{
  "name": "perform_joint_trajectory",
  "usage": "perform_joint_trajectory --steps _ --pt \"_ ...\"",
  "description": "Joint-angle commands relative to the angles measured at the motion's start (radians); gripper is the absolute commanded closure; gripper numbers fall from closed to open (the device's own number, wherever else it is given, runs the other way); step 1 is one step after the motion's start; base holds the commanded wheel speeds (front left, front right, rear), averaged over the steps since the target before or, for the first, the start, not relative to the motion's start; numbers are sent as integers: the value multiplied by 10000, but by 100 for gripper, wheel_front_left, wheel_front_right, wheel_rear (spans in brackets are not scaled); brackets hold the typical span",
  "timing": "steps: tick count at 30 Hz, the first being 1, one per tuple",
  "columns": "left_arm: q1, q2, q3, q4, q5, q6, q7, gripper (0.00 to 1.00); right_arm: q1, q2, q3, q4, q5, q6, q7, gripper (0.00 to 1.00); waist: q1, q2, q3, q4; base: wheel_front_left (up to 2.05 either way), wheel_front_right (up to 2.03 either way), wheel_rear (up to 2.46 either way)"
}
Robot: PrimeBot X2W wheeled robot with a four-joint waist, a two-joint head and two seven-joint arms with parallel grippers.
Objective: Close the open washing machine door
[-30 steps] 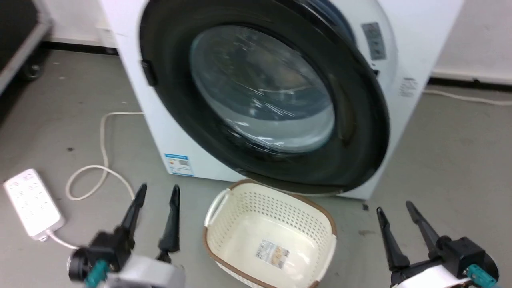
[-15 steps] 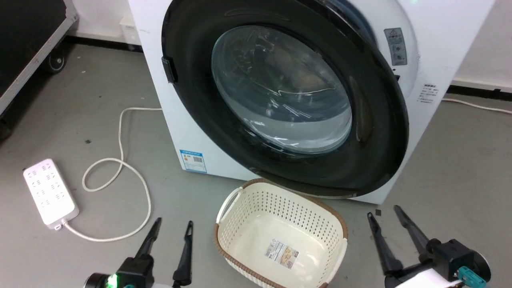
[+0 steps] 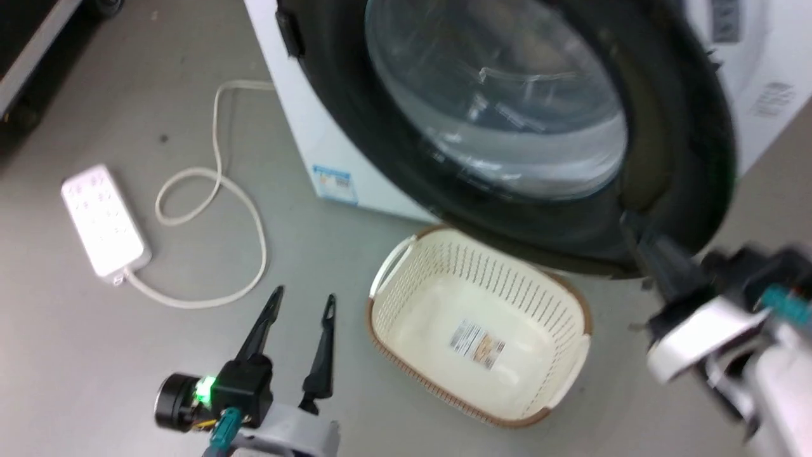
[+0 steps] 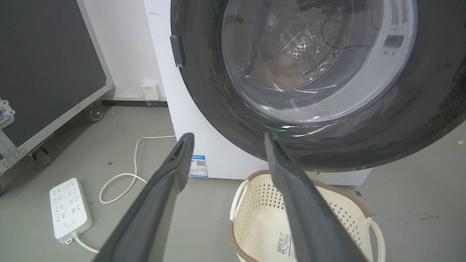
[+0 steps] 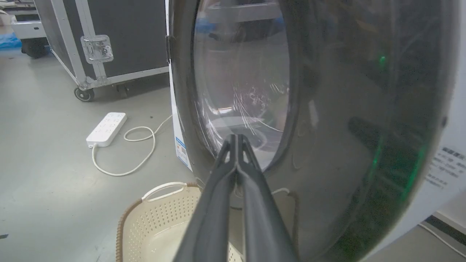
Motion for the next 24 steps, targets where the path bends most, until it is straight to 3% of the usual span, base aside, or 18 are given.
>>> perform_joint_trajectory --steps 1,6,12,24 --pt "-188 -67 -41 -52 62 -51 -43 0 -376 -278 102 83 153 8 78 100 -2 -1 554 327 0 0 0" --pt "-566 -197 -144 -123 123 -36 -43 0 -1777 -1231 246 751 975 8 479 100 -2 -1 1188 595 0 0 0" --pt "-850 -304 -254 -164 146 18 -43 0 -3202 -1751 -160 1892 1404 8 801 100 -2 -1 1706 790 0 0 0" --pt "-1239 -382 -271 -102 170 57 -43 0 -5627 -1275 -1612 4392 1337 8 968 100 -2 -1 2109 747 0 0 0"
